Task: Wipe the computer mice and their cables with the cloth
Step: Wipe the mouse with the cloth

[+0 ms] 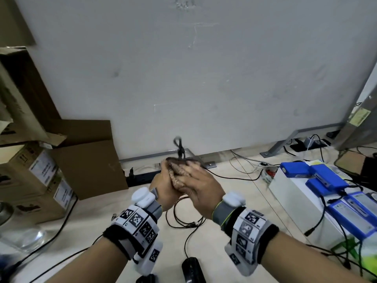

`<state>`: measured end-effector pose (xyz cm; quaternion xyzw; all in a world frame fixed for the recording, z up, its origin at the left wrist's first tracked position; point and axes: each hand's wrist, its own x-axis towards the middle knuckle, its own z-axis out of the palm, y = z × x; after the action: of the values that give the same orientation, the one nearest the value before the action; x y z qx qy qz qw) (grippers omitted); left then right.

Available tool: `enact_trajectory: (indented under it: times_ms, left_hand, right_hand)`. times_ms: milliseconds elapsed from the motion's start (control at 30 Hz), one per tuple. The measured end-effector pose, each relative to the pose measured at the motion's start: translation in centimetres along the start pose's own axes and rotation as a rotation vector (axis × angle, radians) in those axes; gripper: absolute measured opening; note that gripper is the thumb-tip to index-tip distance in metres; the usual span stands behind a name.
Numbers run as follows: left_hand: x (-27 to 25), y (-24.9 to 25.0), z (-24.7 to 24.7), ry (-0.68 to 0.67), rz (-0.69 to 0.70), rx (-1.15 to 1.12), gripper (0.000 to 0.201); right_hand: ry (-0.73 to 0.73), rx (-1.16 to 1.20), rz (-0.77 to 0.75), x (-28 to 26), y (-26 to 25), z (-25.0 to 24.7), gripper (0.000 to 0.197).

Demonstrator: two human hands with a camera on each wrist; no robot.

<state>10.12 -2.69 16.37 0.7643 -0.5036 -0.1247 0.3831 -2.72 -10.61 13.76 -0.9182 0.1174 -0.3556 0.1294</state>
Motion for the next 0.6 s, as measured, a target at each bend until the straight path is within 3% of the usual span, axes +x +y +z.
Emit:
enact_trajectory:
  times_ms: [133, 167, 300, 367, 433, 500, 533, 600]
  left_hand:
    - [-0.6, 0.0, 0.2, -0.023, 0.076, -0.022, 0.087]
    - [-0.6, -0.1, 0.2, -0.022, 0.085, -0.025, 0.091]
    - [0.0, -0.8, -0.1, -0.013, 0.111, -0.118, 0.097]
    - [-0.3, -1.0, 0.0, -0.002, 0.120, -0.155, 0.097]
    - [-0.7, -0.8, 0.1, -0.009, 0.096, -0.176, 0.089]
    - [-0.6, -0.5, 0.1, -0.012, 0.053, -0.285, 0.064]
    - [-0.4, -0.4, 0.1, -0.009, 0.008, -0.395, 0.047]
    - [0.1, -0.1, 0.0, -0.012, -0.162, -0.707, 0.020]
  right_hand:
    - [0.025, 0.095, 0.380, 1.1, 1.5, -1.6, 0.047]
    - [0.021, 0.104, 0.387, 1.1, 1.1, -1.5, 0.048]
    - [0.010, 0.037, 0.009, 0.5, -1.5, -0.1, 0.043]
    - [0.009, 0.112, 0.038, 1.1, -0.5, -0.9, 0.036]
    - [0.077, 0.258, 0.366, 1.6, 1.2, -1.6, 0.024]
    - [0.248, 0.446, 0.792, 1.9, 3.0, -1.7, 0.031]
    - [0.346, 0.574, 0.926, 2.0, 3.6, -1.6, 0.037]
    - [0.473, 0.864, 1.056, 2.3, 3.5, -1.7, 0.039]
